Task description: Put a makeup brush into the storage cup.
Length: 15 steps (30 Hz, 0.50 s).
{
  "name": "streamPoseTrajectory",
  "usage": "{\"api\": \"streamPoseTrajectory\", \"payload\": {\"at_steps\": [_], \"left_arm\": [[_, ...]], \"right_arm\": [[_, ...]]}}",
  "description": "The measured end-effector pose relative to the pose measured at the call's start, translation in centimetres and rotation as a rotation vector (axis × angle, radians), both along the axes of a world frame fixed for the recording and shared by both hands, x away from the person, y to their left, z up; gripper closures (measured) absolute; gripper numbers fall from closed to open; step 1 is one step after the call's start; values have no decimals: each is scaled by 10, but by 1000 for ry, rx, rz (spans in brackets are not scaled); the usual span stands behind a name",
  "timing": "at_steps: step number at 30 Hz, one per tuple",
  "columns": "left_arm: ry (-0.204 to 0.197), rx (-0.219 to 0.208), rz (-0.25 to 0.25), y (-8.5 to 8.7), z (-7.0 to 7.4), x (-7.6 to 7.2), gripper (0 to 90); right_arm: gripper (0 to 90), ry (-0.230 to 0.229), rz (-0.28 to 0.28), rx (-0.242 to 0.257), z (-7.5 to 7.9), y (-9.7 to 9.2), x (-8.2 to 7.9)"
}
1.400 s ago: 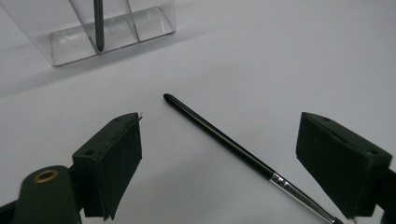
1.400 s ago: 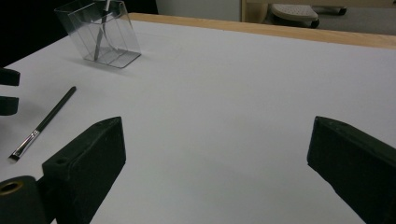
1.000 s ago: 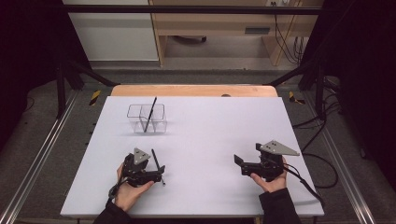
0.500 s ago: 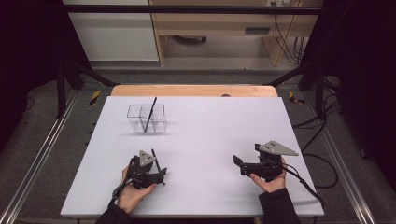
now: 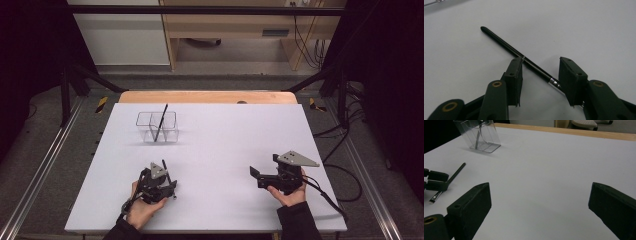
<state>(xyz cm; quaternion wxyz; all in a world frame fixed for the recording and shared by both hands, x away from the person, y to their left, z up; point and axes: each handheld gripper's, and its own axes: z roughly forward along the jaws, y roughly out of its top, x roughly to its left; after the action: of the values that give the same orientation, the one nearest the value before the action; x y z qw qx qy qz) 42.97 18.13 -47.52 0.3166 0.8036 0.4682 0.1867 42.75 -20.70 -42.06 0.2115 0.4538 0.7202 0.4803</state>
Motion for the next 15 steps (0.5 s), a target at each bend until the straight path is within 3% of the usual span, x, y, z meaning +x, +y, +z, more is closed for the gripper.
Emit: {"api": "streamPoseTrajectory", "payload": {"at_steps": [15], "left_arm": [[23,0,-22,6,2,1,725]], "right_arm": [[51,2,2,2,0,0,0]]}}
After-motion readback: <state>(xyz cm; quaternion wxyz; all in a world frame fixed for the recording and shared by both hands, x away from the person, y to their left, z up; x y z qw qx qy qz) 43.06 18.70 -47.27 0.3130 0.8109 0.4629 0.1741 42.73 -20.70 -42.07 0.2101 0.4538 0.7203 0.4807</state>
